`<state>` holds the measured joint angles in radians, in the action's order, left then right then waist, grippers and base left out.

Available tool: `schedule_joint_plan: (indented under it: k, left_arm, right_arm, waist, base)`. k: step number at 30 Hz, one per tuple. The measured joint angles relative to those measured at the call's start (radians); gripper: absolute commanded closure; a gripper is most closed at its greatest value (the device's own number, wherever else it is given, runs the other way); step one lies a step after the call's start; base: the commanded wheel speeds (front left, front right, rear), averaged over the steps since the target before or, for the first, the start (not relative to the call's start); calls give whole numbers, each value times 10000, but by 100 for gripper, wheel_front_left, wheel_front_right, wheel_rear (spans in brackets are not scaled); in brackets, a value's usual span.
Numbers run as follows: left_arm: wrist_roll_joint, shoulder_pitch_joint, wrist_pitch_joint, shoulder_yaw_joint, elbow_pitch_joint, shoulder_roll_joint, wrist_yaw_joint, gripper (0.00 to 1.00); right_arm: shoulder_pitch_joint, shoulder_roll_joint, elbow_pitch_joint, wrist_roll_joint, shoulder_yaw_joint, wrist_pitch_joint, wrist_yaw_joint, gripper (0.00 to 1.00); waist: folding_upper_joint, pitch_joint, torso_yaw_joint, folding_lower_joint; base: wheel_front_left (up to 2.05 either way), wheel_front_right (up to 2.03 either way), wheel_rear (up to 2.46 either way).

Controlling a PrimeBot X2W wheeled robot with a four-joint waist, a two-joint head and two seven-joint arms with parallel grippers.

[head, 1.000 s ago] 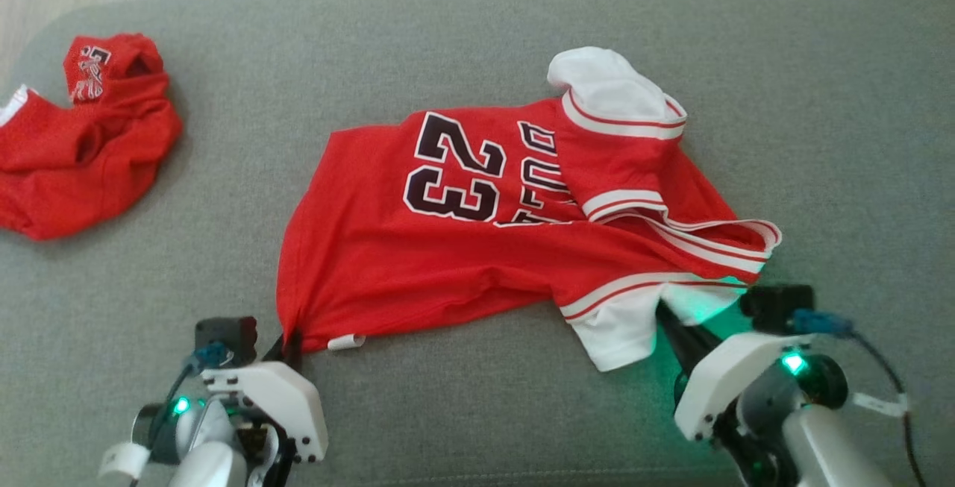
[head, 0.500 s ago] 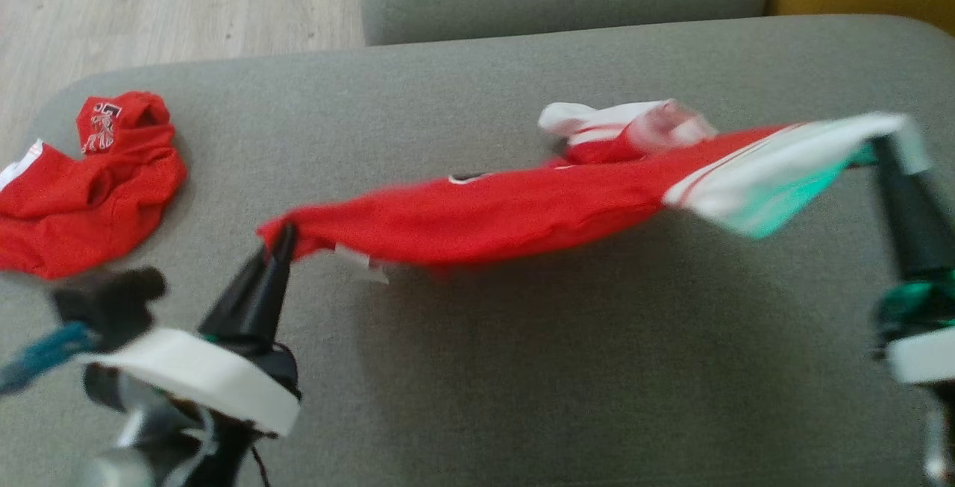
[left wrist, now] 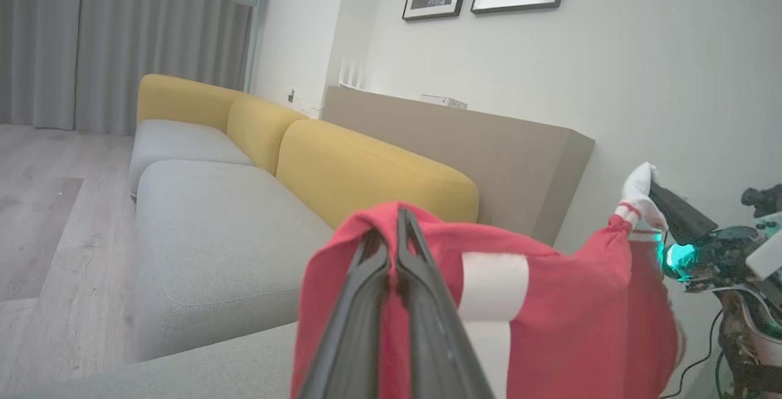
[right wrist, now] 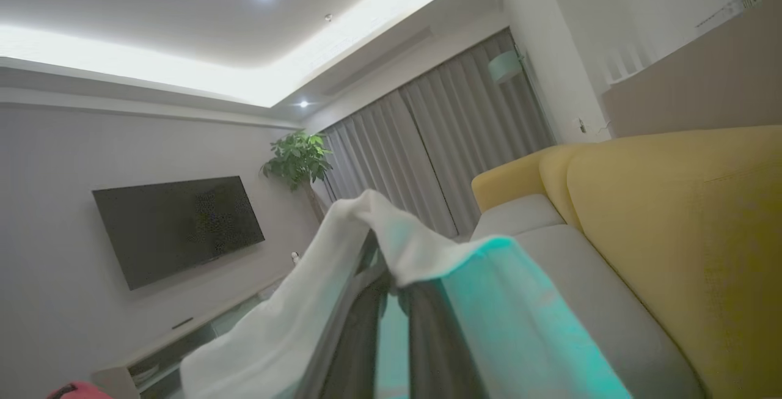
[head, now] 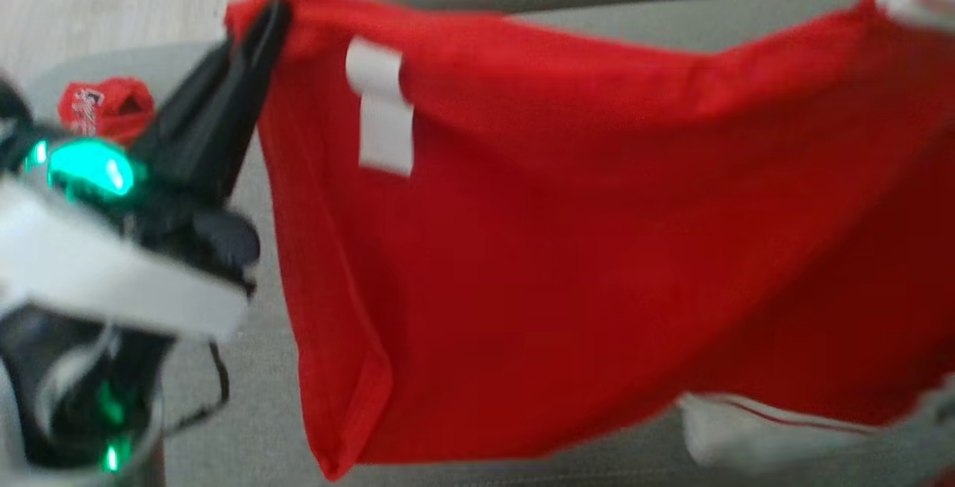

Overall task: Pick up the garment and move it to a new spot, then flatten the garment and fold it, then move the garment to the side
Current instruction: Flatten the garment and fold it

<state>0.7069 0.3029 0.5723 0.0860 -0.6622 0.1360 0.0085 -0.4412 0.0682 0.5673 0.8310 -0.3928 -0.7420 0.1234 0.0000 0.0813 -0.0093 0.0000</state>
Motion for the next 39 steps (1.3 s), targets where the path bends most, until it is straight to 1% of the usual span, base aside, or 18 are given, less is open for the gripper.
schedule_joint_plan:
  k: [2, 5, 8, 10, 13, 16, 18, 19, 21, 23, 24, 26, 27, 31, 33, 35, 37, 39]
  left_arm:
    - [117, 692, 265, 40, 514, 58, 0, 100]
    - [81, 1763, 499, 159, 1701, 157, -50, 100]
    - [-171, 3010, 569, 330, 3254, 199, -100, 100]
    - [-600, 3945, 493, 382, 4410, 276, -176, 100]
    - [-1208, 5522, -111, 370, 6249, 203, -58, 100]
    - [-1960, 7095, -1260, 372, 8002, -52, 203, 100]
    - [-2556, 8143, -2385, 355, 8914, -159, 366, 100]
    - [-2792, 8692, -2961, 362, 9342, -176, 359, 100]
    - [-3043, 9553, -4172, 284, 10053, -299, 439, 100]
    - [-3338, 10019, -4853, 349, 10836, -353, 453, 100]
    - [-3417, 10080, -5154, 364, 11219, -387, 435, 100]
    - [-3459, 9927, -5586, 468, 12007, -405, 272, 100]
    - [-3465, 9655, -5758, 579, 12385, -407, 184, 100]
    - [-3409, 7910, -6188, 905, 13290, -499, -303, 100]
    - [-3352, 6995, -6272, 1133, 13415, -506, -508, 100]
    - [-3346, 6202, -6378, 1302, 13317, -499, -648, 100]
    - [-3346, 5265, -6439, 1492, 13177, -489, -719, 100]
    - [-3319, 4221, -6449, 1628, 12820, -451, -796, 100]
  right_arm:
    - [-905, -6, -495, -454, 67, -497, 0, 100]
    - [-2207, -13, -1494, -1141, 293, -895, 0, 100]
    - [-3530, -17, -2855, -1971, 604, -930, 0, 100]
    - [-4457, -21, -3919, -2700, 784, -621, 0, 100]
    - [-6021, -23, -5680, -3737, 897, 502, 0, 100]
    - [-7641, -21, -7440, -4406, 863, 2038, 0, 100]
    - [-8721, -21, -8449, -4617, 886, 3062, 0, 100]
    - [-9257, -19, -8884, -4692, 945, 3614, 0, 100]
    - [-10123, -17, -9643, -4694, 1143, 4619, 0, 100]
    - [-10609, -15, -10259, -4614, 1384, 5398, 0, 100]
    - [-10685, -8, -10523, -4380, 1547, 5672, 0, 100]
    - [-10413, 27, -10972, -3910, 1994, 6069, 0, 100]
    - [-9988, 19, -11135, -3743, 2215, 6197, 0, 100]
    - [-7339, -4, -11035, -3110, 2824, 6316, 0, 100]
    - [-5801, 21, -10527, -2826, 2884, 6184, 0, 100]
    - [-4335, 249, -9798, -2669, 3078, 5992, 0, 100]
    - [-2749, 401, -9133, -2387, 3179, 5714, 0, 100]
    - [-1139, 414, -8389, -2215, 3162, 5503, 0, 100]
  waist:
    - [0, 271, 10, 0]
    - [0, 779, 49, 0]
    - [0, 1376, 116, 0]
    - [0, 1806, 168, 1]
    - [0, 2476, 268, 2]
    - [-1, 3086, 391, 3]
    - [0, 3483, 455, 3]
    - [0, 3687, 479, 4]
    - [-1, 4049, 512, 4]
    - [-1, 4364, 526, 3]
    - [0, 4509, 526, 2]
    - [-1, 4690, 480, 5]
    - [-1, 4689, 445, 5]
    - [-1, 4297, 330, 4]
    - [0, 4007, 264, -1]
    - [-1, 3739, 222, -1]
    - [-1, 3394, 210, 0]
    - [0, 3014, 210, -1]
  base:
    - [0, 0, 0]
    - [0, 0, 0]
    - [0, 0, 0]
    - [0, 0, 0]
    - [0, 0, 0]
    - [0, 0, 0]
    - [0, 0, 0]
    - [0, 0, 0]
    - [0, 0, 0]
    - [0, 0, 0]
    - [0, 0, 0]
    - [0, 0, 0]
    - [0, 0, 0]
    - [0, 0, 0]
    - [0, 0, 0]
    - [0, 0, 0]
    - [0, 0, 0]
    - [0, 0, 0]
